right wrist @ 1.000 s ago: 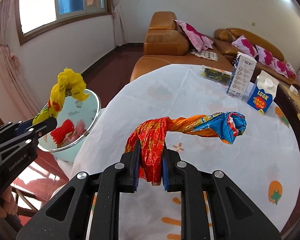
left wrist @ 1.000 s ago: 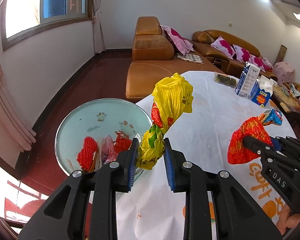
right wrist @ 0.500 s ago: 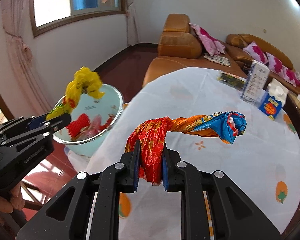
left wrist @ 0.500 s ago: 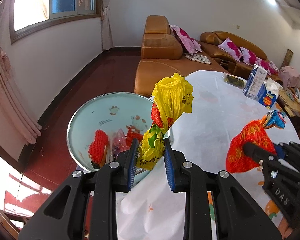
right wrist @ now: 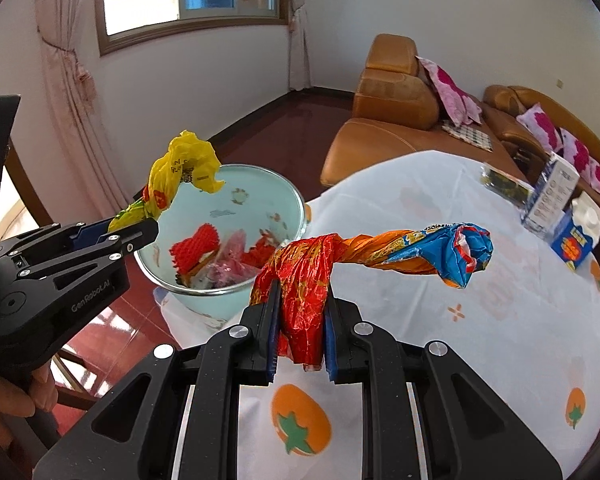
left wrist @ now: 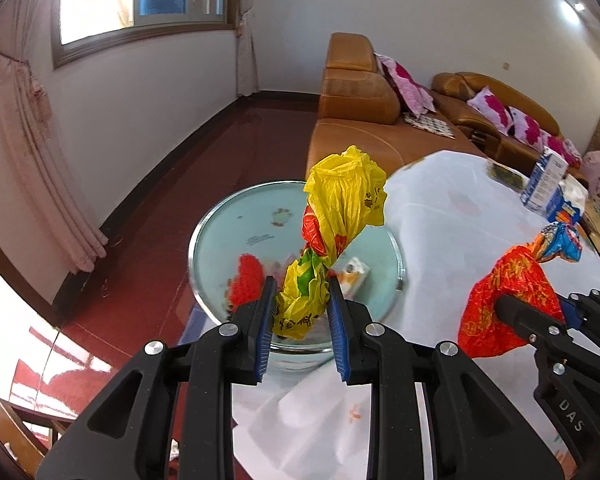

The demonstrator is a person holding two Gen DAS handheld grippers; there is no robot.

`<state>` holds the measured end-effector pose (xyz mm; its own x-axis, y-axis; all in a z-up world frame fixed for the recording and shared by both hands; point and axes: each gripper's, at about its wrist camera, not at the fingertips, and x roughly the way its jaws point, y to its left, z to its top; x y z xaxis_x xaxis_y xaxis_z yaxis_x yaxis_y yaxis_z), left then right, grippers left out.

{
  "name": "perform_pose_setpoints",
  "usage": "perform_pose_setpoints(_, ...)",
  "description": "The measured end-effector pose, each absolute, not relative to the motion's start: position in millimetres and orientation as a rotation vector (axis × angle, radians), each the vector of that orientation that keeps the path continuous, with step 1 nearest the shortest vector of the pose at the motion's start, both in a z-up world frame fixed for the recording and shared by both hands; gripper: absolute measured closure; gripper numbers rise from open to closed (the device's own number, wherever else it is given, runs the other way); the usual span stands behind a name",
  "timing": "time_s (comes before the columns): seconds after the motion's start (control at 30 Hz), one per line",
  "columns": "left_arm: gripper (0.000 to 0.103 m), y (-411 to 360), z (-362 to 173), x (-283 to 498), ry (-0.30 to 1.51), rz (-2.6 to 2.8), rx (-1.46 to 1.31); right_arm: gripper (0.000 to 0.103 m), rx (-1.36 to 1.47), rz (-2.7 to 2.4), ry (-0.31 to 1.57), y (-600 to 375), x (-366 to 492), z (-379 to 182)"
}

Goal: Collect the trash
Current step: 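Carry the yellow wrapper and red-and-blue wrapper over the blue bin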

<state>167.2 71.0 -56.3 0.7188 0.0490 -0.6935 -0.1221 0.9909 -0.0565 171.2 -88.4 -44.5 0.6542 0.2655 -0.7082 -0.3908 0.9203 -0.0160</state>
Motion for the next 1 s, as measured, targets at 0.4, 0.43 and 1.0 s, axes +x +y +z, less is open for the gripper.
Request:
perform_pose_setpoints(0.4,0.078,100,-64,174,0.779,0.149,-0.124,0.084,-0.227,0.444,0.769,-48,182,-45)
perform_pose_setpoints(0.43,0.078,101,-64,174,0.78,0.15,-0.124,0.084,-0.225,0.448,0.775,-47,185,-45)
perform_pose_setpoints(1.0,0.078,104,-82,204,0.82,0.15,-0.119,0.084,-0.272,0.476,0.797,-26,217,-51)
